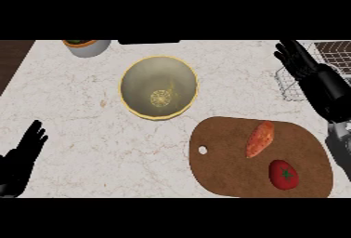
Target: Pick the sweet potato from the cutting board and place it in the tiered basket
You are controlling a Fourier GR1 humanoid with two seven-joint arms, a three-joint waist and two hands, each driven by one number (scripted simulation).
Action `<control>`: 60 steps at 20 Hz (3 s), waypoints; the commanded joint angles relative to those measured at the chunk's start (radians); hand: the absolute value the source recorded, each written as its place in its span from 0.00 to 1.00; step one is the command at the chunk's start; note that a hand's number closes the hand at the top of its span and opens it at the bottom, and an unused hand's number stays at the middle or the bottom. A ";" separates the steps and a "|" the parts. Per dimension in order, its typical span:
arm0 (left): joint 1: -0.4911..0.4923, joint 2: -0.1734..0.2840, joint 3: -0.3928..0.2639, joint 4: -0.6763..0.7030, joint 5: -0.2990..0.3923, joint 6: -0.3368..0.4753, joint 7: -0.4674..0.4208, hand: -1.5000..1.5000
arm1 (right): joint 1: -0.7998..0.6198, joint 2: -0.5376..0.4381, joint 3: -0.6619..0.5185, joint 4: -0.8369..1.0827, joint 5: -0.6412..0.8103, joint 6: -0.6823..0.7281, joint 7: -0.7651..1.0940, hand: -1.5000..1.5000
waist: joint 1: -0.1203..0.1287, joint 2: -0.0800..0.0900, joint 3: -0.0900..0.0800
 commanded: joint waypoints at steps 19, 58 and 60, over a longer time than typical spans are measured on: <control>-0.123 0.040 -0.055 -0.116 -0.196 0.132 -0.024 0.50 | 0.600 0.345 -0.174 0.042 0.266 -1.175 0.267 0.00 | -0.069 0.001 -0.043; -0.296 -0.053 -0.123 -0.031 -0.310 0.137 0.035 0.50 | 0.321 -0.110 0.200 -0.071 0.405 -0.785 1.481 0.00 | 0.036 0.014 -0.040; -0.248 -0.052 -0.128 -0.071 -0.317 0.151 0.024 0.50 | 0.350 -0.148 0.215 -0.071 0.401 -0.780 1.481 0.00 | 0.040 0.006 -0.040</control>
